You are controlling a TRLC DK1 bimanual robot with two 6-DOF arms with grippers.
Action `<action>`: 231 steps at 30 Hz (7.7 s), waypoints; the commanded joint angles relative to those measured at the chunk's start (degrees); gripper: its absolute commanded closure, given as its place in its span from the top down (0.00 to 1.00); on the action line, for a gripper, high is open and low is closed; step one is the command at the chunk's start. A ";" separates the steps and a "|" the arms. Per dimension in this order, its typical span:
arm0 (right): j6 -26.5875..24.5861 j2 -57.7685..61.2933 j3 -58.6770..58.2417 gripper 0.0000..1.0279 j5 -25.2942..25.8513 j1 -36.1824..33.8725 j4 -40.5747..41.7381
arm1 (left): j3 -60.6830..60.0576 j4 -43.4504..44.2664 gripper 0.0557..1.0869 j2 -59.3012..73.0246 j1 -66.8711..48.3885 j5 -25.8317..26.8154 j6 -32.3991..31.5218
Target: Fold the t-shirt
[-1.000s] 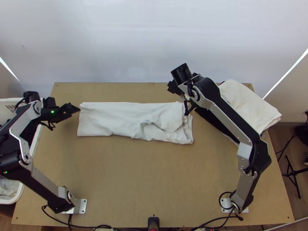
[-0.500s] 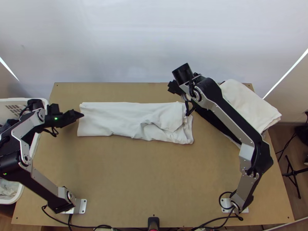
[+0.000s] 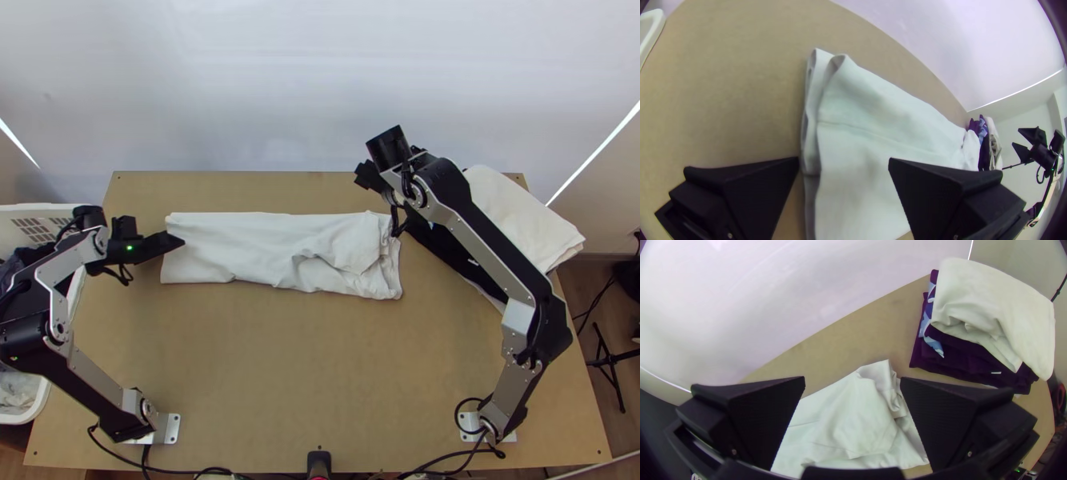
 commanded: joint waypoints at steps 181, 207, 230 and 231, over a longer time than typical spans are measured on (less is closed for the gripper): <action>-10.87 -5.79 -7.27 0.03 -45.71 -13.32 21.56 | 47.22 -28.89 0.96 -5.75 -27.77 -21.96 -19.02; -26.69 -4.74 9.69 0.03 -61.00 -35.21 21.65 | 47.57 -28.71 0.96 -5.84 -28.03 -21.61 -18.76; -49.63 -13.17 -4.02 0.03 -71.72 -51.73 7.77 | 48.80 -28.71 0.96 -5.31 -28.29 -20.91 -18.67; -50.25 -13.17 -5.08 0.03 -71.81 -52.17 7.77 | 48.80 -28.89 0.96 -5.40 -28.29 -20.91 -18.67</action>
